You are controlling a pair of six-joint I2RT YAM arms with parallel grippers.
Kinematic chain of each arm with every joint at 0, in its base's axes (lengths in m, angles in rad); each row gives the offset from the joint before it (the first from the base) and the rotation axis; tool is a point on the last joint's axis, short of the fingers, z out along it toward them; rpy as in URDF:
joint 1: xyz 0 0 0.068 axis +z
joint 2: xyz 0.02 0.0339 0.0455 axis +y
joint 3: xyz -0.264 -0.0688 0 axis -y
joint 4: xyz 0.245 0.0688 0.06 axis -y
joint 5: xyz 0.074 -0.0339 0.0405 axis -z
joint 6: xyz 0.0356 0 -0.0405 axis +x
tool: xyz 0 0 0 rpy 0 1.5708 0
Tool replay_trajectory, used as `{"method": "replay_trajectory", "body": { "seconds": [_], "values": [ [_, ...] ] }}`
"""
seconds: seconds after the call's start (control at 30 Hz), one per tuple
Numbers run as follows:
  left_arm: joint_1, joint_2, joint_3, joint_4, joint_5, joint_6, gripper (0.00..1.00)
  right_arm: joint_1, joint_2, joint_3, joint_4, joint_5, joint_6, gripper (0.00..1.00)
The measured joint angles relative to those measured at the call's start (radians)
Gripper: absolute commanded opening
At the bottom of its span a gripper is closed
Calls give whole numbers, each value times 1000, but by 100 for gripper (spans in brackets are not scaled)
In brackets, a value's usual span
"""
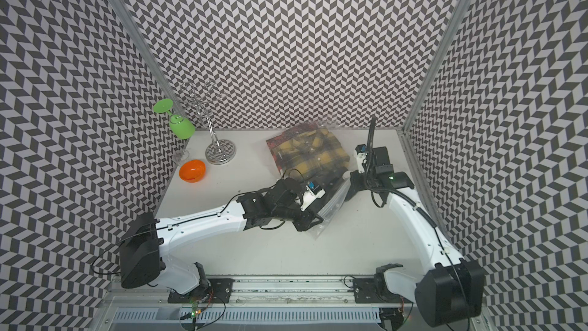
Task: Place the folded shirt into the vacuum bag
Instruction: Close the vacuum bag at the center of the board.
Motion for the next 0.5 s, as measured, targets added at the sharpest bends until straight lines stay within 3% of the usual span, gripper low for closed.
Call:
{"method": "replay_trajectory", "body": {
  "seconds": [0.1,0.5],
  "values": [
    [6,0,-1,27,-3,-24,45,0,-7,-11,5,1,0,0],
    [19,-30,-105,111,55,-95,23,0,-9,-16,15,2,2,0]
  ]
}}
